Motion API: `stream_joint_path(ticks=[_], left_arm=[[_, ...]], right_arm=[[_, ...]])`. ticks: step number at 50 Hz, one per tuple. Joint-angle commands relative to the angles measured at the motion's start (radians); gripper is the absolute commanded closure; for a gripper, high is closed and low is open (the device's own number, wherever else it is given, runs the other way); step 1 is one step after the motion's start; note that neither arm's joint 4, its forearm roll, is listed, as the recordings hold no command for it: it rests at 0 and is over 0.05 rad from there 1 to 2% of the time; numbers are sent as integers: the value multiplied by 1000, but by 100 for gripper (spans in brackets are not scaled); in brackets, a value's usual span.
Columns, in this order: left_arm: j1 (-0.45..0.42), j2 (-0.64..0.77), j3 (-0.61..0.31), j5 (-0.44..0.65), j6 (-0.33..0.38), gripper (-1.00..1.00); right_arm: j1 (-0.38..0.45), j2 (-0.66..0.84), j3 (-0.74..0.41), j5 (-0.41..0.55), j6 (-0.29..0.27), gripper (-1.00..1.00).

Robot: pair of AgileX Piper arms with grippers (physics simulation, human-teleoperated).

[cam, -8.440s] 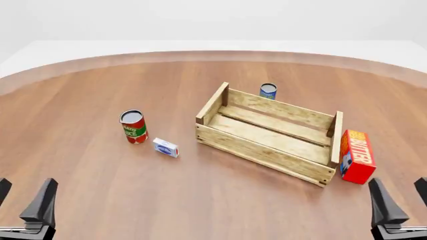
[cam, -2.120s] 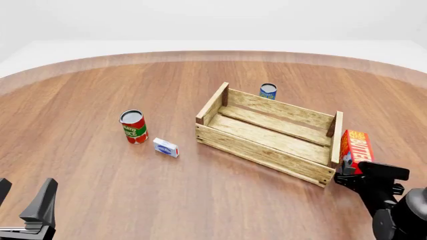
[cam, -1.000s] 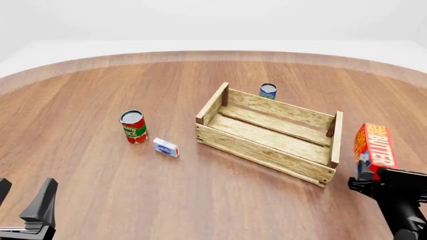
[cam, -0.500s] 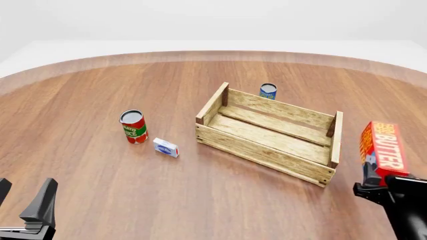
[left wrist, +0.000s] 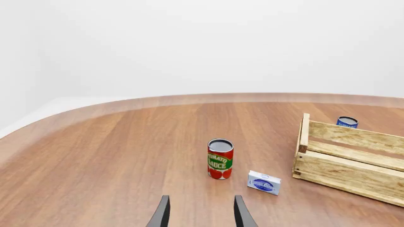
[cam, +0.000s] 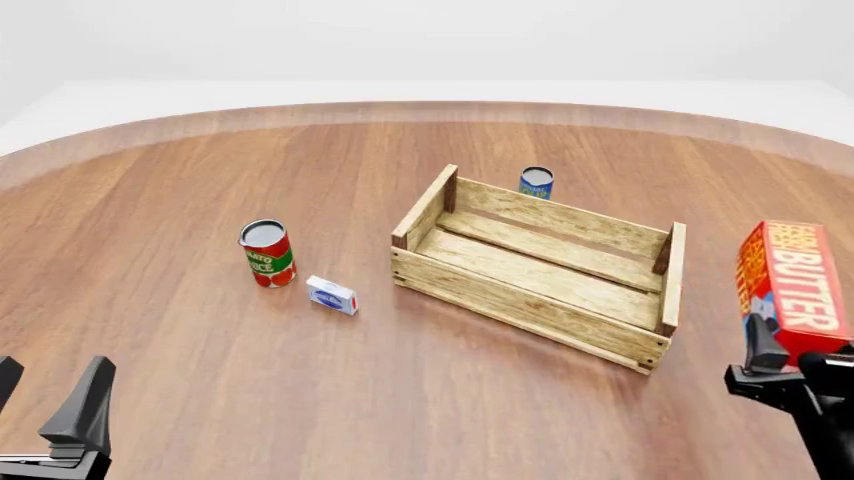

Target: Pick up the butter and put it in the tray.

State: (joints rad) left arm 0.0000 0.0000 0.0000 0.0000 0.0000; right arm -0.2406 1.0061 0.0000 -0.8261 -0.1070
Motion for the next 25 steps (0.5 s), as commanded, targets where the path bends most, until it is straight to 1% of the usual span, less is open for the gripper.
stream_joint_path(ticks=[1,11,14,15,17,25], left_arm=[[0,0,0,0,0,-100],[0,0,0,0,0,-100],[0,0,0,0,0,-100],[0,0,0,0,0,-100],[0,0,0,0,0,-100],[0,0,0,0,0,-100]], right_arm=[[22,-284,-1,244,6,100],[41,-437,-58,427,0,100],[66,-477,-82,488,-3,100],[66,-478,-83,490,-3,100],[87,-514,-120,551,-15,100],[127,-557,-189,639,-33,100]])
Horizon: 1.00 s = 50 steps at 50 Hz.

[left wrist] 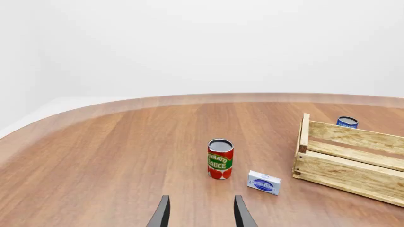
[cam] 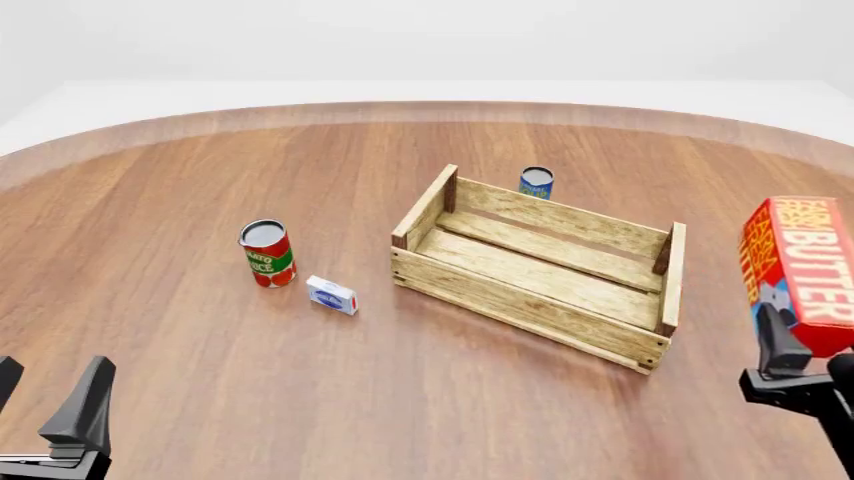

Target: Pick up the butter and put it in the tray.

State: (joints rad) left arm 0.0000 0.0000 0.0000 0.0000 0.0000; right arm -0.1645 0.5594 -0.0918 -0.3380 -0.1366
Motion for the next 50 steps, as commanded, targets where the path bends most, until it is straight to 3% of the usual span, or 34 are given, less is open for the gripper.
stream_joint_path(ticks=[1,17,29,50], left_arm=[[0,0,0,0,0,-100],[0,0,0,0,0,-100],[0,0,0,0,0,-100],[0,0,0,0,0,-100]], right_arm=[[57,-110,-103,159,-6,100],[138,-68,-232,259,-42,100],[217,10,-304,266,-52,100],[296,256,-344,73,-27,100]])
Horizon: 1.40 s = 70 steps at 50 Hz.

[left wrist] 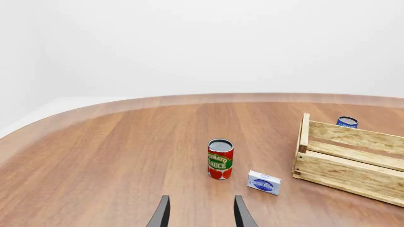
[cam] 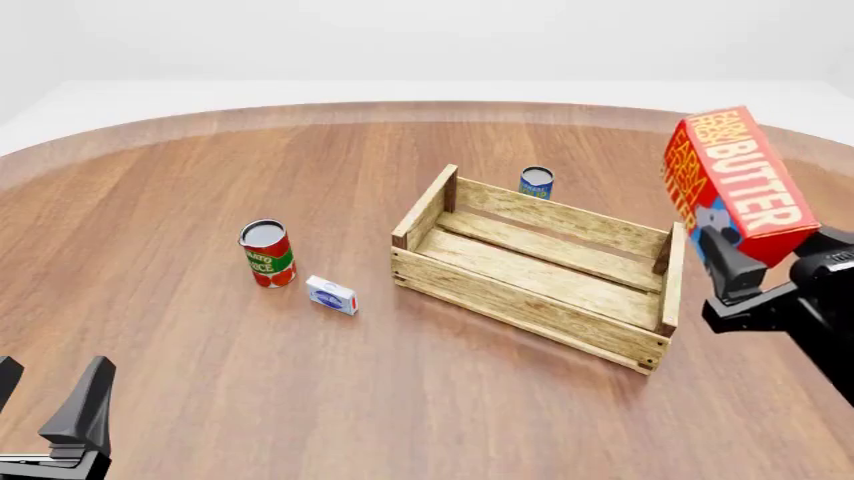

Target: Pick up the butter and put it in the tray.

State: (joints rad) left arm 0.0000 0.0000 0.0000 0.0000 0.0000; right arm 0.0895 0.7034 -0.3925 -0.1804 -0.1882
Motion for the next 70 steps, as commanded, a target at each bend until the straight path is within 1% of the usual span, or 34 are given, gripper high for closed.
stream_joint_path(ticks=[1,13,19,23,38,56,70], left_arm=[[0,0,0,0,0,-100],[0,0,0,0,0,-100],[0,0,0,0,0,-100],[0,0,0,0,0,-100],[0,0,0,0,0,-100],[0,0,0,0,0,-100],[0,0,0,0,0,-100]], right_arm=[[47,120,-47,-88,26,100],[76,246,-78,-169,28,100],[92,307,-107,-193,27,100],[93,364,-117,-232,29,100],[114,531,-187,-296,40,100],[135,650,-251,-309,58,100],[152,752,-287,-348,80,100]])
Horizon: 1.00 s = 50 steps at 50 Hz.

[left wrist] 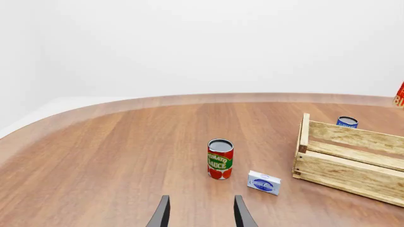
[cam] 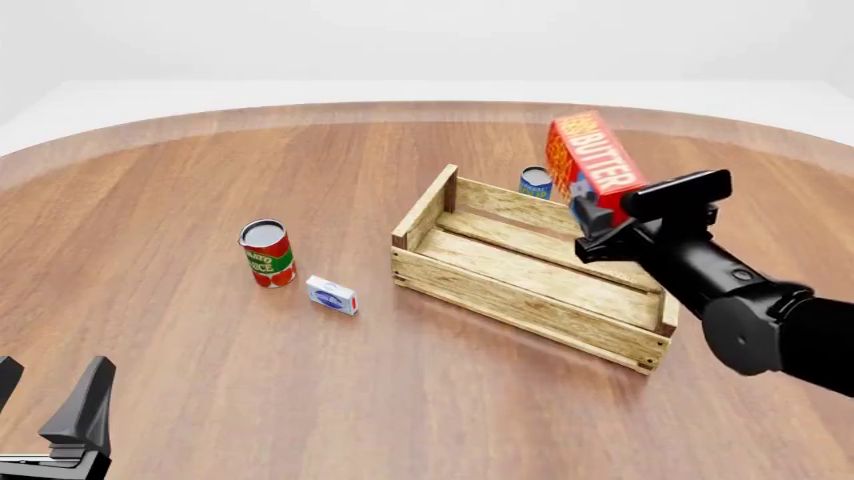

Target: Pick up the butter and put it in the tray.

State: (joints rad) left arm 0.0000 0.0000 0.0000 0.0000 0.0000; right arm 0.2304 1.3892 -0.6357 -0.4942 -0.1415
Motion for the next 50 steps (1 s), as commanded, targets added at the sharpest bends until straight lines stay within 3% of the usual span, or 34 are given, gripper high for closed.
stream_joint_path(ticks=[1,50], left_arm=[[0,0,0,0,0,-100],[0,0,0,0,0,-100]], right_arm=[[13,77,-46,-37,35,100],[30,280,-170,-7,99,100]])
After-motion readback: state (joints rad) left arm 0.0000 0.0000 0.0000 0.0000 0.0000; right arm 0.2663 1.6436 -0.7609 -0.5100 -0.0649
